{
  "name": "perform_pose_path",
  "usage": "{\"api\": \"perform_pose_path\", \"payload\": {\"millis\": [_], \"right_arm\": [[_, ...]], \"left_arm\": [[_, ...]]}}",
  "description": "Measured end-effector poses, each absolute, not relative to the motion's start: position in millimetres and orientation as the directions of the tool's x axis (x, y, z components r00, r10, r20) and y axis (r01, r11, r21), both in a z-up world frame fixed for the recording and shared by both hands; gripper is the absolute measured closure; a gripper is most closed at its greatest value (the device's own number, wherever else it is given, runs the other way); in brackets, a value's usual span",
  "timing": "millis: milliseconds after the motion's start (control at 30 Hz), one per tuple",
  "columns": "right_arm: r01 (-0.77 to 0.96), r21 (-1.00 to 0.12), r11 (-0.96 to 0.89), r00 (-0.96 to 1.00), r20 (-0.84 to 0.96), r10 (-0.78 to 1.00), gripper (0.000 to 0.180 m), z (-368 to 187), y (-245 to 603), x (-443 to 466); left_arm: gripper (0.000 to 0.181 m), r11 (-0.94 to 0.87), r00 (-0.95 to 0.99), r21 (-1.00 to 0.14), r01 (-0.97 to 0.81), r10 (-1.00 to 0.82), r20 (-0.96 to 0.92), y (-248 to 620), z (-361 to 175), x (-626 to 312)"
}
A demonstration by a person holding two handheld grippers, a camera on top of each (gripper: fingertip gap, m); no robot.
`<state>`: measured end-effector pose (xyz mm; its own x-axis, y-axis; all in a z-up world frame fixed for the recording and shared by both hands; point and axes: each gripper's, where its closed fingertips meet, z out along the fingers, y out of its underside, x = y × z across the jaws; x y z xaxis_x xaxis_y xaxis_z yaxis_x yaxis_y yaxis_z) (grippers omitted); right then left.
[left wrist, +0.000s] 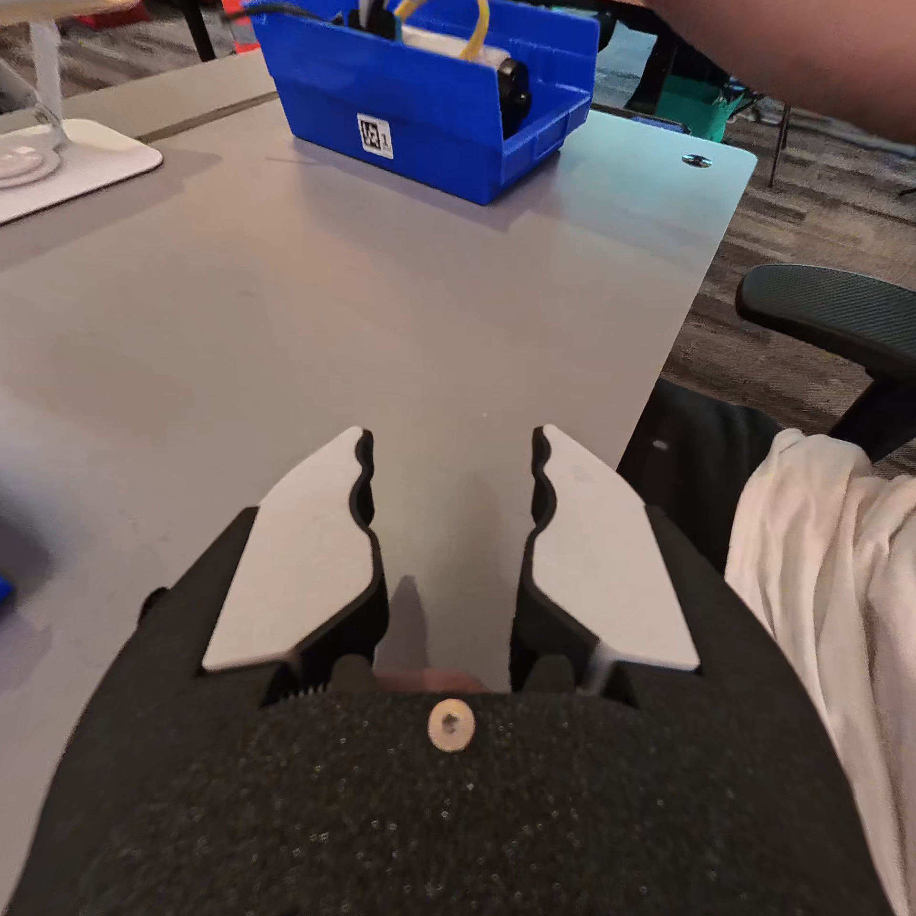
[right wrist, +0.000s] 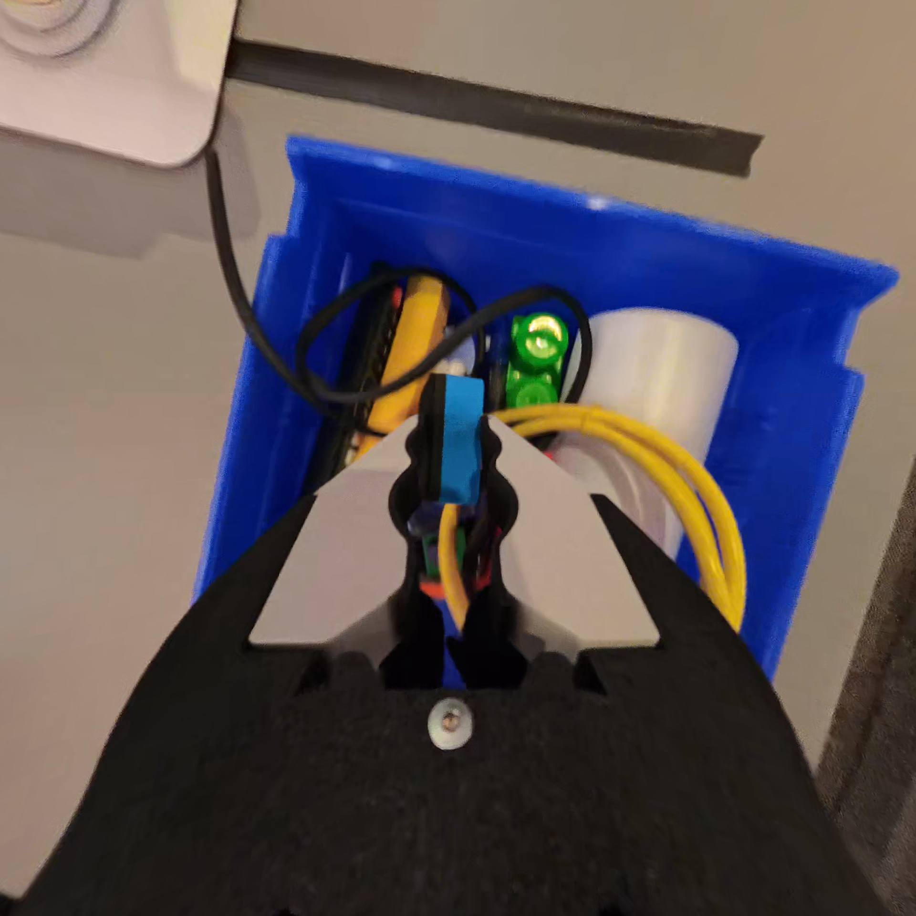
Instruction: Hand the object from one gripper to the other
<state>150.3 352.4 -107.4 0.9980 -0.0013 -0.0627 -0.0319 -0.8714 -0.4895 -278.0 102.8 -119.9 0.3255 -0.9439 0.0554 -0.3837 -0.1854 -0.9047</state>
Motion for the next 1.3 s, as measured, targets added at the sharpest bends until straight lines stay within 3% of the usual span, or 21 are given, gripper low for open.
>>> {"api": "perform_pose_path", "payload": {"millis": [33, 200, 300, 400, 467, 567, 633, 733, 800, 867, 933, 1000, 1100, 1300], "right_arm": [[-0.048, -0.507, -0.860, 0.997, -0.075, -0.011, 0.158, -107.7, 362.0, 151.3], [-0.006, -0.496, -0.869, 0.998, -0.058, 0.027, 0.155, -114.2, 369.1, 158.2], [0.120, -0.519, -0.847, 0.979, -0.079, 0.188, 0.145, -99.4, 356.4, 146.7], [0.213, -0.603, -0.769, 0.975, 0.076, 0.210, 0.136, -62.0, 330.5, 162.2], [0.223, -0.681, -0.697, 0.969, 0.074, 0.237, 0.136, -32.3, 302.2, 148.2], [0.138, -0.802, -0.581, 0.915, -0.120, 0.384, 0.136, 0.6, 253.8, 75.9], [0.110, -0.838, -0.535, 0.795, -0.249, 0.554, 0.137, 4.3, 219.5, 8.3], [0.103, -0.818, -0.566, 0.529, -0.437, 0.728, 0.141, -20.6, 167.2, -90.7], [0.044, -0.766, -0.641, 0.251, -0.612, 0.750, 0.144, -38.4, 129.3, -154.5], [-0.005, -0.624, -0.781, -0.105, -0.776, 0.621, 0.144, -46.7, 88.3, -201.6], [0.045, -0.448, -0.893, -0.321, -0.853, 0.411, 0.144, -51.8, 60.1, -223.7], [0.144, -0.479, -0.866, -0.354, -0.842, 0.407, 0.149, -58.3, 34.8, -229.3], [0.151, -0.578, -0.802, -0.265, -0.806, 0.530, 0.150, -74.5, 32.4, -232.3], [0.151, -0.517, -0.842, -0.287, -0.838, 0.463, 0.148, -83.9, 47.6, -228.6]], "left_arm": [[0.118, -0.204, 0.332, -0.898, -0.390, -0.941, 0.069, 105.5, -123.7, -278.9], [0.115, -0.297, 0.377, -0.866, -0.401, -0.916, 0.139, 121.5, -130.1, -289.2], [0.118, -0.287, 0.339, -0.846, -0.448, -0.931, 0.136, 127.0, -118.8, -303.9], [0.120, -0.276, 0.332, -0.855, -0.440, -0.934, 0.130, 144.1, -89.5, -328.6], [0.125, -0.277, 0.393, -0.836, -0.474, -0.916, 0.081, 172.9, -74.6, -356.2], [0.123, -0.283, 0.484, -0.702, -0.653, -0.870, -0.099, 235.4, -69.8, -409.6], [0.121, -0.219, 0.416, -0.546, -0.808, -0.869, -0.267, 278.4, -68.3, -436.3], [0.120, -0.040, 0.134, -0.207, -0.977, -0.877, -0.462, 344.4, -75.3, -461.2], [0.113, 0.027, -0.006, -0.037, -0.999, -0.884, -0.467, 383.7, -92.1, -469.2], [0.116, 0.040, -0.059, 0.060, -0.997, -0.927, -0.370, 408.5, -120.9, -477.6], [0.107, 0.014, -0.053, 0.152, -0.988, -0.964, -0.259, 425.6, -149.6, -492.8], [0.103, -0.014, -0.032, 0.229, -0.973, -0.980, -0.194, 437.9, -166.6, -505.7], [0.105, -0.003, -0.032, 0.223, -0.975, -0.988, -0.153, 446.0, -174.4, -503.3], [0.112, 0.023, -0.056, 0.247, -0.969, -0.991, -0.126, 450.5, -183.2, -498.0]]}}
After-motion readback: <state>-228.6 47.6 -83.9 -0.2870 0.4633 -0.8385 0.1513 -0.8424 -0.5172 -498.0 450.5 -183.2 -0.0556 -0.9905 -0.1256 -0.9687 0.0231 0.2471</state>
